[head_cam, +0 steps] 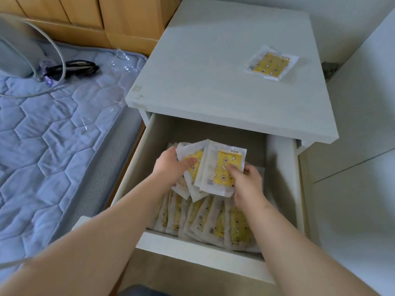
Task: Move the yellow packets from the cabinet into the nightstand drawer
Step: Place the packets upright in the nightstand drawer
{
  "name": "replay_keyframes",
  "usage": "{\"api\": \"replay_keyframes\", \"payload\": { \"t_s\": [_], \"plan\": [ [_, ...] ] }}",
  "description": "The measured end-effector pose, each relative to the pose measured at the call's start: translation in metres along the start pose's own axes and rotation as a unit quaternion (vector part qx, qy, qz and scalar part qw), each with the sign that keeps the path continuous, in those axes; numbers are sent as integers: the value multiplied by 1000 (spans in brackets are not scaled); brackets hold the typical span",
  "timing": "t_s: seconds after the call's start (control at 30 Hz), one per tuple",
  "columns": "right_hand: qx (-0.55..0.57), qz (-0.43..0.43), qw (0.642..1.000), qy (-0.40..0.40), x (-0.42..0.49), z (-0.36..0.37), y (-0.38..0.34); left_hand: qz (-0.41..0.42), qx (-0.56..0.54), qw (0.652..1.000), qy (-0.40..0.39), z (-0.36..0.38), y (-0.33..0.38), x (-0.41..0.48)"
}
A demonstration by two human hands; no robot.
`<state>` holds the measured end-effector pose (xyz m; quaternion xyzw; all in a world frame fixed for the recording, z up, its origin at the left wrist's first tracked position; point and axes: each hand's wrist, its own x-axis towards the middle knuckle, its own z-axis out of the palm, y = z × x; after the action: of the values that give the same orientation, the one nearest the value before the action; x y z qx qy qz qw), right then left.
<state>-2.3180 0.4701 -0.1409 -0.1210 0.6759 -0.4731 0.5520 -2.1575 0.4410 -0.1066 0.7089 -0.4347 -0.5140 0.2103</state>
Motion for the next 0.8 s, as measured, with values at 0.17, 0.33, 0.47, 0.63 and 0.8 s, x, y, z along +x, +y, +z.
{"api": "replay_keyframes", "payload": {
  "t_s": [0.17,0.33,0.47,0.63,0.8],
  "plan": [
    [2,-60,998,-22,47,7,-4,59,-3,998,-10,8,3,42],
    [13,-98,995,-32,66,10,-2,97,2,995,-3,11,3,63],
    [-1,-124,991,-47,61,7,-1,122,29,992,-26,16,3,59],
    [-5,-115,991,-65,42,0,4,103,-14,994,-45,15,-6,43],
    [13,-74,995,-62,29,1,15,46,-54,997,-20,9,-20,36]
  ]
}}
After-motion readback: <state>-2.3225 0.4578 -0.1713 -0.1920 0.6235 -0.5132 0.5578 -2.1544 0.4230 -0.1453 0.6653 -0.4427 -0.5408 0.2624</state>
